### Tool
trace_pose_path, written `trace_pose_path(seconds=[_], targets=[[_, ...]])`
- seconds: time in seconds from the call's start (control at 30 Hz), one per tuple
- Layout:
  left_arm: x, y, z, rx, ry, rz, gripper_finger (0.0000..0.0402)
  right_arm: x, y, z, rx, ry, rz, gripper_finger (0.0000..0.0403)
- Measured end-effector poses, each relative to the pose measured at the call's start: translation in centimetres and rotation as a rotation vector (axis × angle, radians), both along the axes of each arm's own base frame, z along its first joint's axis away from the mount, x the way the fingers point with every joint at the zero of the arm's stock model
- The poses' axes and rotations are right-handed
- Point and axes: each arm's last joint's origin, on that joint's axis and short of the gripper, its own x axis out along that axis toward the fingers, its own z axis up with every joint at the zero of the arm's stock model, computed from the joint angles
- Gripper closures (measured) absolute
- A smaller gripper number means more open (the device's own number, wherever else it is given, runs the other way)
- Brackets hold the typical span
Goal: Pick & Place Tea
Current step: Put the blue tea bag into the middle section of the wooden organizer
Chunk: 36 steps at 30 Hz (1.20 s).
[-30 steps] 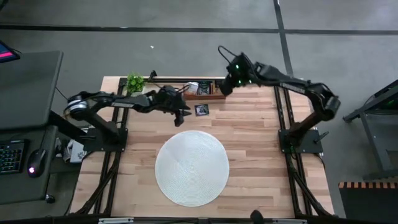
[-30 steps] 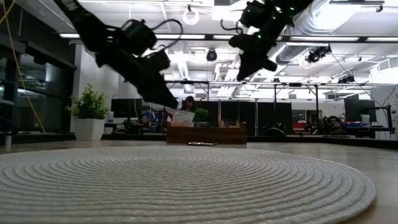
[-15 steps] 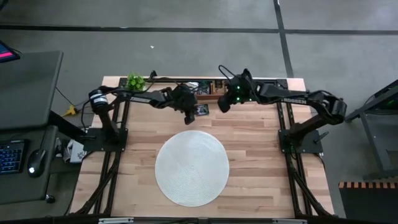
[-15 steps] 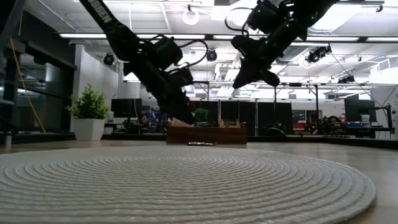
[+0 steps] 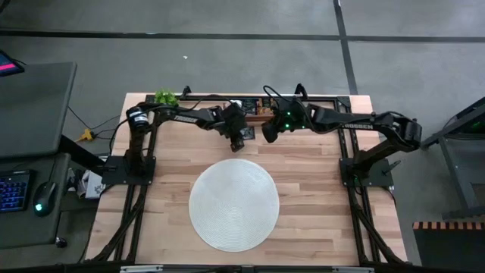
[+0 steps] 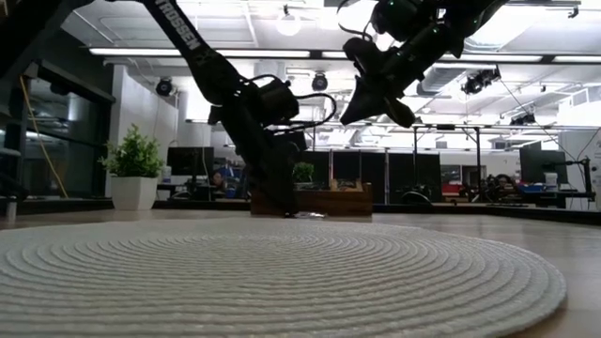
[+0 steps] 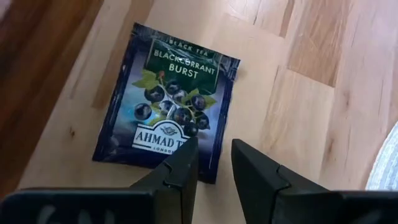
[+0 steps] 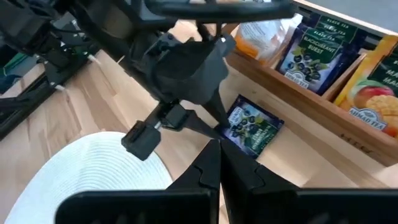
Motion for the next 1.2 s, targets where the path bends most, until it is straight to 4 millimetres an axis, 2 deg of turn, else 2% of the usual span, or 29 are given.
trace_pose_path(seconds=[0.17,0.33,0.43,0.7,0.93,1.07,1.2], targets=[[0.1,0.1,0.2,0.001,0.011,0.006,0.0305,0.1,0.1,0.1,0.080,-0.038,-0.042,0.0403],[0.1,0.1,0.2,0.005,0.013,0.010,0.0305,0.0,-0.1,-0.1,0.205,-0.065,-0.236,0.0400],[0.1,0.1,0.2,0.005,0.013,0.010,0.0305,0.2,-0.2,-0.7,0.248,-0.056,-0.276,0.0385],[0.1,0.1,0.2,-0.009,0.007,0.021,0.0305,1.6,-0.7,-4.2,0.368,0.024,-0.316,0.0293],[0.1,0.1,0.2,-0.011,0.006,0.020,0.0305,3.2,-3.1,-7.8,0.456,-0.007,-0.320,0.0209],[0.1,0.1,0.2,-0.012,0.006,0.019,0.0305,3.5,-3.8,-10.1,0.515,0.026,-0.328,0.0175],[0.1,0.1,0.2,-0.012,0.006,0.019,0.0305,3.7,-4.2,-11.4,0.534,0.041,-0.347,0.0157]])
